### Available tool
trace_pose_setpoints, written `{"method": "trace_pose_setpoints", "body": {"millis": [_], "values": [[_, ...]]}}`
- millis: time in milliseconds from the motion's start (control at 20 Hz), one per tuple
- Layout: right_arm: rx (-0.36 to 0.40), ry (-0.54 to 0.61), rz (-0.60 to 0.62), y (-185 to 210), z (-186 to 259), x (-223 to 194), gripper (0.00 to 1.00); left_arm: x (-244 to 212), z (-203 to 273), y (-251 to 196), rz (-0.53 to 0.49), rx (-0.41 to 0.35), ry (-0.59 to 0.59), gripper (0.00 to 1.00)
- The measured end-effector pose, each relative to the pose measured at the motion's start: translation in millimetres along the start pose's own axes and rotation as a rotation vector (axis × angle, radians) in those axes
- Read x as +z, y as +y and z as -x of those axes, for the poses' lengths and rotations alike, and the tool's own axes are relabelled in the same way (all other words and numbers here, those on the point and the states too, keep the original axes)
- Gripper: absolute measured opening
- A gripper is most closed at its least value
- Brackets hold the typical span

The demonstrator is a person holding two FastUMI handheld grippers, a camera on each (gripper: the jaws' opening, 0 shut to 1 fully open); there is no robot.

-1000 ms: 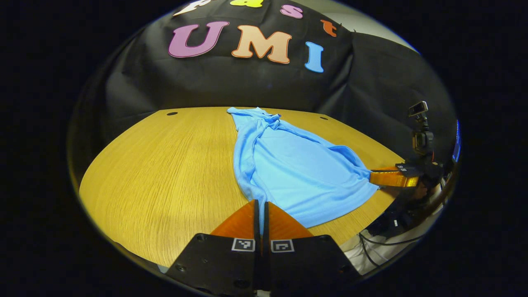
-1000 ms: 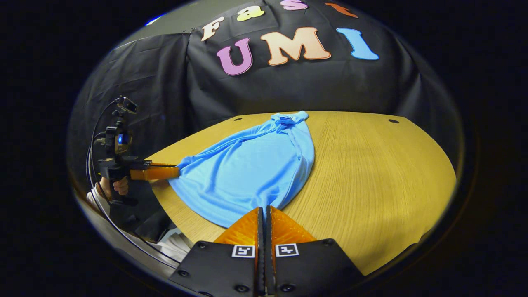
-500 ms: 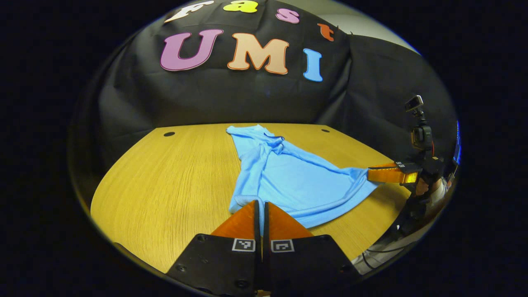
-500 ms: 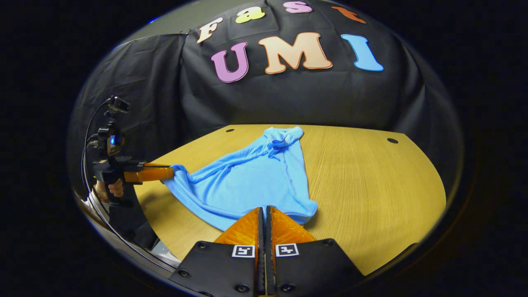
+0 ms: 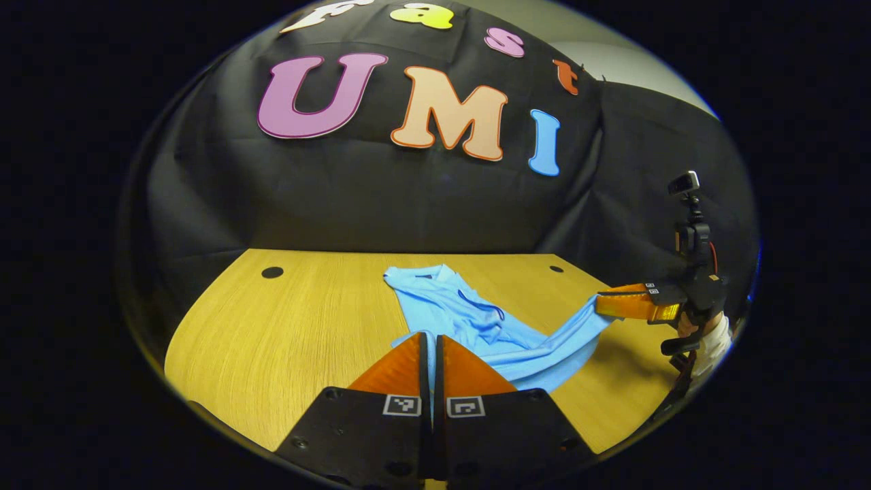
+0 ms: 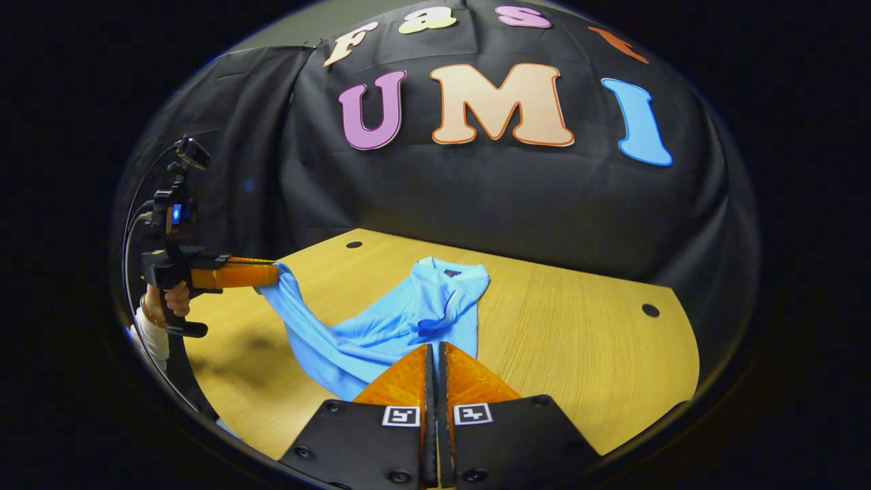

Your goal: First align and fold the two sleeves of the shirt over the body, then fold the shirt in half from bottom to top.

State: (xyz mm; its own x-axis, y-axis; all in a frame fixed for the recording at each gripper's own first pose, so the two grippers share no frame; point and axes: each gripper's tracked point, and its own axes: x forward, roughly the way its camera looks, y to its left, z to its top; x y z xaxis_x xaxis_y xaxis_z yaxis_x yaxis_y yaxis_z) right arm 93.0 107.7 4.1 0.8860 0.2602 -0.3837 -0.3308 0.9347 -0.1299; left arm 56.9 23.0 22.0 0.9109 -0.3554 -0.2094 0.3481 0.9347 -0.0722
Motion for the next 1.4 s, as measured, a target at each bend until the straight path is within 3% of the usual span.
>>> {"method": "trace_pose_setpoints", "body": {"millis": [250,400,750,950,1150,1350,1400], "values": [[-0.043,-0.020,0.004,-32.0,-67.4,57.7,0.04,41.8,-70.5,32.5,0.038,0.041,-0.038,0.00],[-0.085,-0.017,-0.003,-52.9,-104.8,70.4,0.04,49.0,-107.5,48.4,0.048,0.066,-0.030,0.00],[-0.222,0.059,-0.049,-110.7,-185.4,38.2,0.04,58.3,-188.9,85.4,0.041,0.145,-0.024,0.00],[-0.228,0.072,-0.161,-120.9,-211.0,27.6,0.03,47.9,-215.1,92.5,0.004,0.162,0.001,0.00],[-0.244,0.093,-0.181,-130.5,-219.9,10.8,0.04,41.1,-223.0,97.6,-0.007,0.172,0.001,0.00],[-0.232,0.093,-0.148,-125.4,-212.2,12.8,0.23,34.3,-218.7,106.4,-0.028,0.215,0.024,0.01],[-0.216,0.086,-0.137,-121.3,-208.1,15.2,0.47,34.5,-216.6,106.3,-0.027,0.220,0.030,0.02]]}}
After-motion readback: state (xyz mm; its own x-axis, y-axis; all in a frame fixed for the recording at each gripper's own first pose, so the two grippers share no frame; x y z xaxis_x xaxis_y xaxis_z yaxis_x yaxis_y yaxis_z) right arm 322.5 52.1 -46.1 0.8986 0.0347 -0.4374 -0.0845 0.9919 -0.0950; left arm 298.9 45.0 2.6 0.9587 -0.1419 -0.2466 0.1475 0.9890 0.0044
